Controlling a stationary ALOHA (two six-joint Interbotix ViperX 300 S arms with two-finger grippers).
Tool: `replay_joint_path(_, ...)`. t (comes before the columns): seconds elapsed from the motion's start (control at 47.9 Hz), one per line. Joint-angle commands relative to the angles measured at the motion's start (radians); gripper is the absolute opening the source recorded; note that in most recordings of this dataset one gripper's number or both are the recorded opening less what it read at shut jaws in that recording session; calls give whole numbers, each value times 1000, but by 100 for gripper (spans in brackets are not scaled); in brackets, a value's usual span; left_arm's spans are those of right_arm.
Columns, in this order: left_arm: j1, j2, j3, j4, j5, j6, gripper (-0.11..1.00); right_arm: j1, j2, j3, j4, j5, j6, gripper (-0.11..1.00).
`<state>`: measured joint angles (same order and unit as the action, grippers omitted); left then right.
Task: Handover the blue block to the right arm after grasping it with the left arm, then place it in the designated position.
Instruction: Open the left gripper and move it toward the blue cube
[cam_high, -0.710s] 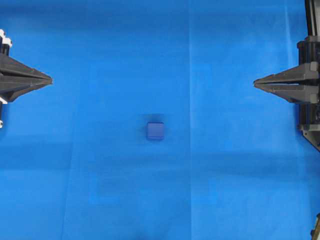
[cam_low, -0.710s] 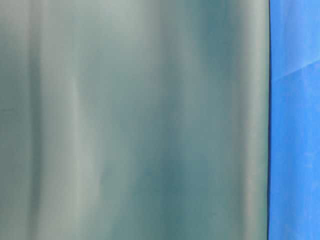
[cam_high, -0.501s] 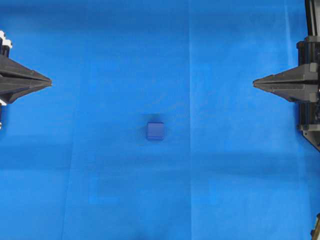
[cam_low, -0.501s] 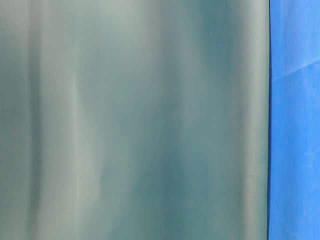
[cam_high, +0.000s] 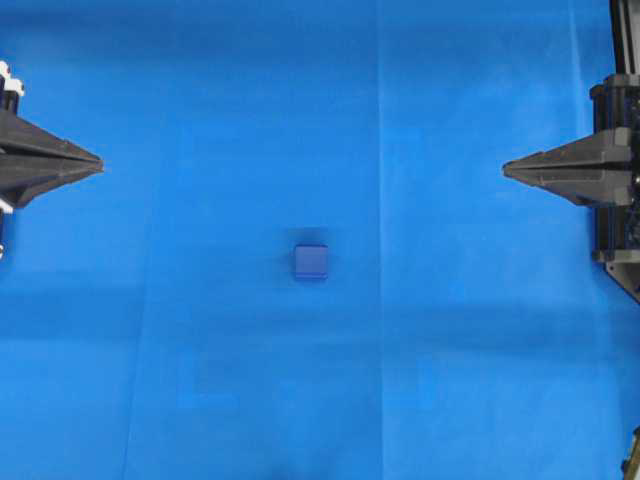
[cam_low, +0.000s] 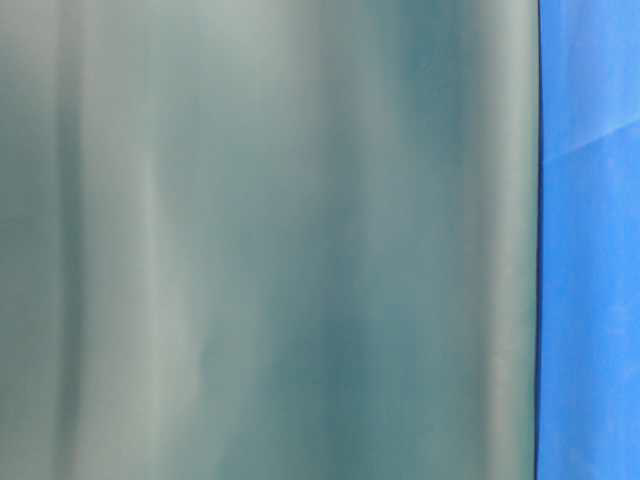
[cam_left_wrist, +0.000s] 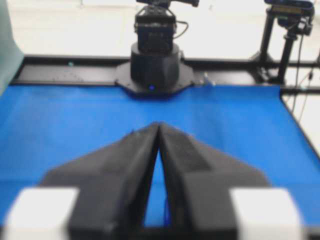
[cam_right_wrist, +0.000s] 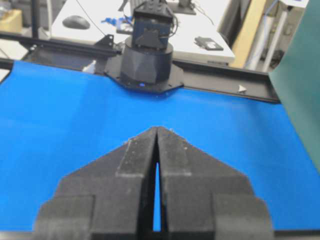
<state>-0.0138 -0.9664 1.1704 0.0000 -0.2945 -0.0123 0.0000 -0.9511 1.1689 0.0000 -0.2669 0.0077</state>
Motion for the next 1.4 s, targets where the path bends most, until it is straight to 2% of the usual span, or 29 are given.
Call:
replay_joint_path(0.0, -3, 11, -11, 2, -8, -2, 15, 2, 3, -21, 3, -2, 2, 2)
replay_joint_path(0.125, -3, 17, -8, 3, -3, 2, 52, 2, 5, -21, 8, 6, 2, 28)
replay_joint_path(0.23, -5, 15, -8, 3, -2, 5, 81, 2, 5, -23, 8, 21, 2, 61)
replay_joint_path(0.292, -5, 14, -8, 3, -2, 0, 91, 2, 5, -23, 8, 23, 2, 78)
replay_joint_path(0.376, -5, 11, -8, 3, -2, -2, 92, 2, 3, -23, 8, 25, 2, 94)
replay_joint_path(0.71, -3, 46, -15, 3, -26, -5, 92, 0, 6, -23, 9, 23, 2, 95)
replay_joint_path(0.898, -6, 158, -46, 3, -126, -6, 92, 0, 8, -23, 9, 25, 2, 95)
replay_joint_path(1.064, -8, 290, -107, 3, -184, -5, 92, 2, 9, -23, 9, 25, 2, 95)
replay_joint_path(1.378, -14, 565, -298, 3, -253, -5, 92, 0, 9, -25, 8, 25, 2, 95)
